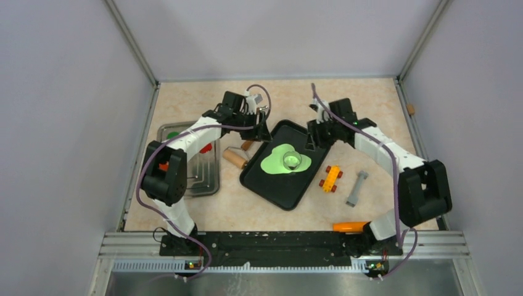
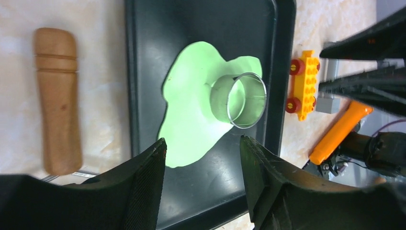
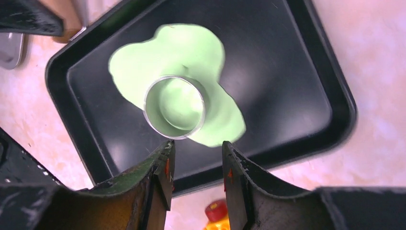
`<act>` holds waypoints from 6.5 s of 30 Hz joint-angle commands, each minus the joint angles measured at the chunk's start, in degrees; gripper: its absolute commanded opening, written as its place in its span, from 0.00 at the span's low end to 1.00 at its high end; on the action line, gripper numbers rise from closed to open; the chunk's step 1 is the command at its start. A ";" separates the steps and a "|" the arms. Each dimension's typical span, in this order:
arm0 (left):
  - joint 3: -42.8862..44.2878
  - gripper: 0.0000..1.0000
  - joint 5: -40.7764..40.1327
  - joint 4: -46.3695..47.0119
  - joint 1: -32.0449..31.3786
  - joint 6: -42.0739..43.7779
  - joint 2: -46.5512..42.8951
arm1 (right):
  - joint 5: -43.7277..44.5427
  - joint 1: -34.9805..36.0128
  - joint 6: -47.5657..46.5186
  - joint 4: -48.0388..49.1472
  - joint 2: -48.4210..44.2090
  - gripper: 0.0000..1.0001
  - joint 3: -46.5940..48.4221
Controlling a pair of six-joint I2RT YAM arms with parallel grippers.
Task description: Roll out the dumpling wrappers from the dough
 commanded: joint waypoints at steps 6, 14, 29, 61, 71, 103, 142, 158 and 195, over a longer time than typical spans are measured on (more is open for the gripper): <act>4.23 0.54 3.33 3.15 -4.05 -5.39 8.08 | -16.39 -6.16 13.88 12.62 2.68 0.41 -9.17; 5.33 0.45 6.60 3.75 -5.01 -7.32 11.74 | -17.59 -6.15 16.35 14.64 6.83 0.37 -8.55; 6.83 0.42 9.68 3.23 -6.69 -6.79 14.42 | -17.21 -6.17 16.15 12.74 10.18 0.33 -5.77; 3.75 0.39 11.67 3.29 -7.04 -6.25 13.49 | -15.90 -6.20 16.55 13.58 10.37 0.28 -7.93; 4.78 0.37 10.06 1.85 -7.60 -5.77 13.99 | -15.11 -6.11 16.41 13.27 10.76 0.28 -7.73; 7.70 0.07 10.39 1.17 -8.15 -5.06 14.51 | -16.79 -6.17 17.77 13.57 10.40 0.07 -6.42; 3.13 0.00 4.95 -0.47 -8.49 -3.98 19.73 | -11.35 -6.89 16.68 15.83 15.05 0.00 -14.17; -6.72 0.00 2.40 9.96 -8.72 -4.21 18.24 | -7.34 -7.23 15.20 14.11 19.23 0.05 -13.73; 5.35 0.10 0.99 -0.27 -8.56 1.60 20.59 | -11.62 -6.10 14.88 10.60 12.71 0.14 -12.96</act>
